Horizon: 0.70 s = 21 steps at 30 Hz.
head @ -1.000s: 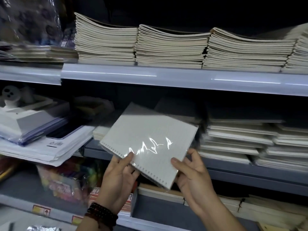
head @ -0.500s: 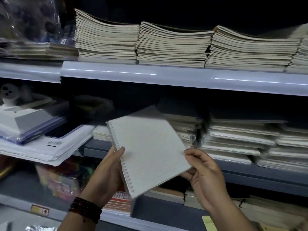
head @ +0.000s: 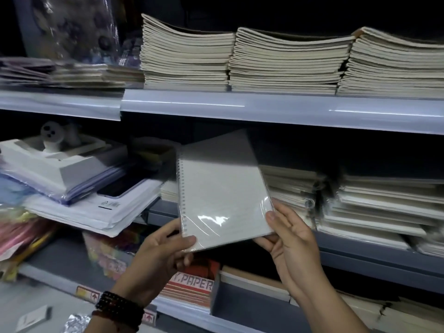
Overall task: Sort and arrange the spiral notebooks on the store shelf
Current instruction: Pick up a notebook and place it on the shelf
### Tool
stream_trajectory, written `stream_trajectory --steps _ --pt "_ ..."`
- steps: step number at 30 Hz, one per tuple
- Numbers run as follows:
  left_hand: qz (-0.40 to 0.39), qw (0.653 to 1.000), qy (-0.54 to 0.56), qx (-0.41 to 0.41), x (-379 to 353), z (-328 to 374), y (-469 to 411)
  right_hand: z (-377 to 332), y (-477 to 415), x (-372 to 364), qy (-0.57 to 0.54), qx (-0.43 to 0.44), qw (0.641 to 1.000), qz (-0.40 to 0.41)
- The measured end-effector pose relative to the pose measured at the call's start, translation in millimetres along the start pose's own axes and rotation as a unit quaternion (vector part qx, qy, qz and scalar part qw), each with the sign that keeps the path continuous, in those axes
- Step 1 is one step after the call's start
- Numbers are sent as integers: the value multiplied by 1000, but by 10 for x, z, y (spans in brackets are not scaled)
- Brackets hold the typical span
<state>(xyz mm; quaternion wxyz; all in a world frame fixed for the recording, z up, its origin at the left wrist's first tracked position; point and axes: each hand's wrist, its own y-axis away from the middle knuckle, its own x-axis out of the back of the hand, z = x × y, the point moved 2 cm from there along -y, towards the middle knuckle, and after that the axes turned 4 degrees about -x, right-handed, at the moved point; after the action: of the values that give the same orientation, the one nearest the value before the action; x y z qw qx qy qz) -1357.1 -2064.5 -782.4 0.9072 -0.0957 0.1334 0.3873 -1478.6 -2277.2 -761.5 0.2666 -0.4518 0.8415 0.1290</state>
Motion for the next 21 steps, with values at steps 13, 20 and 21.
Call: stream_trajectory --steps 13,20,21 --pt "285 948 118 -80 521 56 -269 598 -443 -509 170 -58 983 36" --pt "325 918 196 -120 559 33 -553 635 -764 -585 294 -40 955 -31" --pt "322 917 199 -123 568 30 -607 652 -823 -586 313 -30 949 -31"
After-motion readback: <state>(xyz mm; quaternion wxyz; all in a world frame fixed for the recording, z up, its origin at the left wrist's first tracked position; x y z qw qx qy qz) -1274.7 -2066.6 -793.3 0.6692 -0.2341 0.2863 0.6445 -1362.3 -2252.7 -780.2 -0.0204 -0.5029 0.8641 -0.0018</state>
